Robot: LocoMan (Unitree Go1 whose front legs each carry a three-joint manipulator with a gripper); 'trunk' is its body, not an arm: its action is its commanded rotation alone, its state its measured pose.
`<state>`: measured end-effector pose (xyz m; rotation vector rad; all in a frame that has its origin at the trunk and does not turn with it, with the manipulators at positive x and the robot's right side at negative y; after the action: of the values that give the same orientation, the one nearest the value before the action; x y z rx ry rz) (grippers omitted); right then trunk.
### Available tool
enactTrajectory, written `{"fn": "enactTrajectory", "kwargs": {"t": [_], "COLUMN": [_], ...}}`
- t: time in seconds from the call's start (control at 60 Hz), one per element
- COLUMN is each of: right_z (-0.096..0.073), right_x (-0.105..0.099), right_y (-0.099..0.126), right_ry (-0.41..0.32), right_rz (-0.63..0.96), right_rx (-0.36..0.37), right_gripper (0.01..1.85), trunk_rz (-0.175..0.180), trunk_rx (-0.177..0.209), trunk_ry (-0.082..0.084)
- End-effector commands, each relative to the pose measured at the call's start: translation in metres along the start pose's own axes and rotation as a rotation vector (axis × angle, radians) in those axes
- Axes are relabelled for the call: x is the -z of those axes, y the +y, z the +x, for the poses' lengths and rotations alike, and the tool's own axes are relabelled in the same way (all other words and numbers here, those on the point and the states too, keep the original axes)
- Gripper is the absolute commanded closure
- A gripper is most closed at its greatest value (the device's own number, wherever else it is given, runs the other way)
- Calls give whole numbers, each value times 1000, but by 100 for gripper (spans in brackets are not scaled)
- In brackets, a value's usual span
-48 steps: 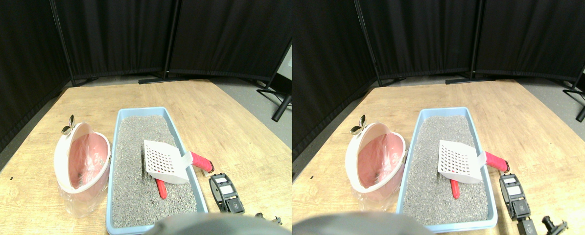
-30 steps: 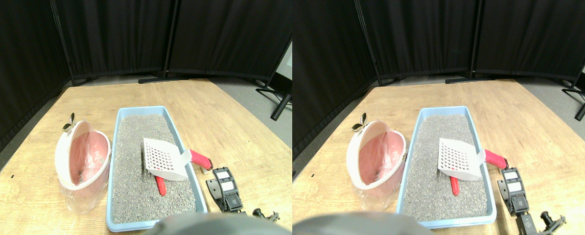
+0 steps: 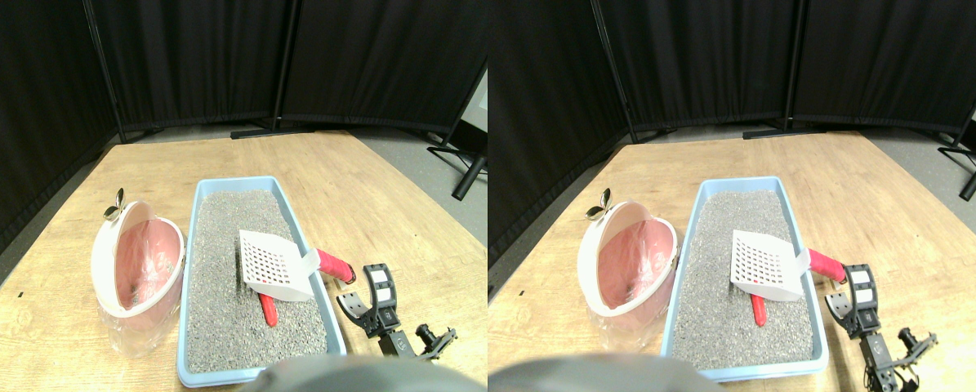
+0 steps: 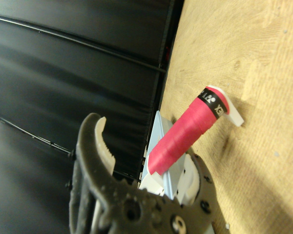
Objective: Scoop (unimanual)
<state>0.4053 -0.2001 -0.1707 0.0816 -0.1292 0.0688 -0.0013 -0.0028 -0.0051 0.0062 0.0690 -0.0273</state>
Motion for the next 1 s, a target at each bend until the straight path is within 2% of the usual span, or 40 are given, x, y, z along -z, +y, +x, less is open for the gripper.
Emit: {"fn": "enactTrajectory", "kwargs": {"t": [0.017, 0.267, 0.383, 0.417, 0.633, 0.75, 1.0], "right_z": [6, 14, 18, 19, 29, 36, 47], "right_x": [-5, 3, 9, 8, 18, 22, 29], "right_y": [-1, -4, -3, -2, -3, -6, -12], "right_ry": [-21, 11, 31, 65, 79, 100, 140], "right_rz": [13, 57, 62, 65, 83, 85, 103], "right_rx": [1, -9, -2, 18, 19, 49, 56], "right_gripper": [98, 90, 90, 91, 90, 91, 91], "trunk_rz": [-9, -12, -15, -16, -18, -18, -18], "trunk_rx": [-3, -10, -13, -14, -16, -17, -12], "trunk_ry": [8, 8, 9, 10, 11, 10, 18]}}
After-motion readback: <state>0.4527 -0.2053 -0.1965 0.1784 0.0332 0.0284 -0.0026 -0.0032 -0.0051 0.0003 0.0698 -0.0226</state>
